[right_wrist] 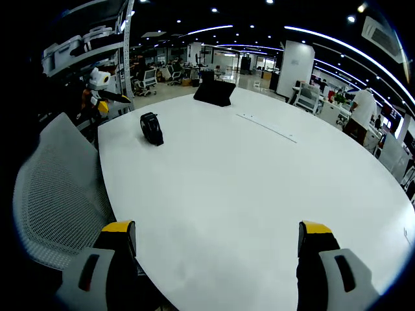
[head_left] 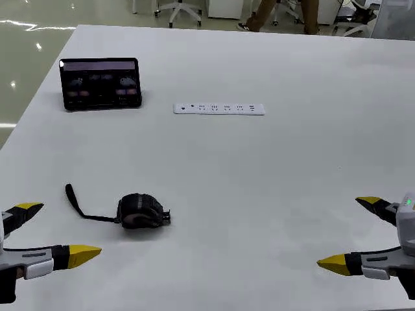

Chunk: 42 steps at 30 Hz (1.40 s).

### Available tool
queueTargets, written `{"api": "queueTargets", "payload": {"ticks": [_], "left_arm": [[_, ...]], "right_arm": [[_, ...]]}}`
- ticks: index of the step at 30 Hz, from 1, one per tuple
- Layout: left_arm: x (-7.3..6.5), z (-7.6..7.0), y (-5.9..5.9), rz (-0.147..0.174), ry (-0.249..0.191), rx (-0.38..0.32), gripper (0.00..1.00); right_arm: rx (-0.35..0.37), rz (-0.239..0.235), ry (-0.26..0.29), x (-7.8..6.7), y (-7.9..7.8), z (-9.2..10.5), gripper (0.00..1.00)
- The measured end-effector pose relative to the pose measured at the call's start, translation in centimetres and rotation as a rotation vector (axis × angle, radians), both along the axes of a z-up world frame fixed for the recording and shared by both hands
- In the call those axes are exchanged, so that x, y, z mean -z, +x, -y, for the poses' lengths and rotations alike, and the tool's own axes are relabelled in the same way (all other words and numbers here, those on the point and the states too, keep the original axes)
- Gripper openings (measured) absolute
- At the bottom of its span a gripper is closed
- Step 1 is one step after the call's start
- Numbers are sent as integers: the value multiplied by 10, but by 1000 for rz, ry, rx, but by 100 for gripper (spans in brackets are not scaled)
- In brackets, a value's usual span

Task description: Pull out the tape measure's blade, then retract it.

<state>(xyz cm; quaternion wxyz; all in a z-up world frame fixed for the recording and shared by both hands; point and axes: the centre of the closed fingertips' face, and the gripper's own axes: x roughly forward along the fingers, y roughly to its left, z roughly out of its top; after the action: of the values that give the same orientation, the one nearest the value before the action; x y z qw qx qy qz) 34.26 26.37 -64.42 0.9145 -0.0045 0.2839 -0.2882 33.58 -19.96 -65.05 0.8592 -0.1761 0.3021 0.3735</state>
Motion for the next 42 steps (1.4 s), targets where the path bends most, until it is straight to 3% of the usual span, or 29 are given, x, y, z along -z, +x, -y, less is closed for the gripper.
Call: {"api": "queueTargets", "payload": {"ticks": [6,14,26,42], "left_arm": [[-4,-4,1,9,6,-18,100],[-6,-7,-2,15,11,-22,100],[-11,-25,-3,31,4,-52,100],[-5,-24,-9,3,-1,-48,100]], "right_arm": [[7,-2,-1,-3,-4,6,100],[-20,-2,12,-2,-2,-6,100],[-59,-16,14,0,4,-17,100],[-76,-24,1,0,8,-20,100]]}}
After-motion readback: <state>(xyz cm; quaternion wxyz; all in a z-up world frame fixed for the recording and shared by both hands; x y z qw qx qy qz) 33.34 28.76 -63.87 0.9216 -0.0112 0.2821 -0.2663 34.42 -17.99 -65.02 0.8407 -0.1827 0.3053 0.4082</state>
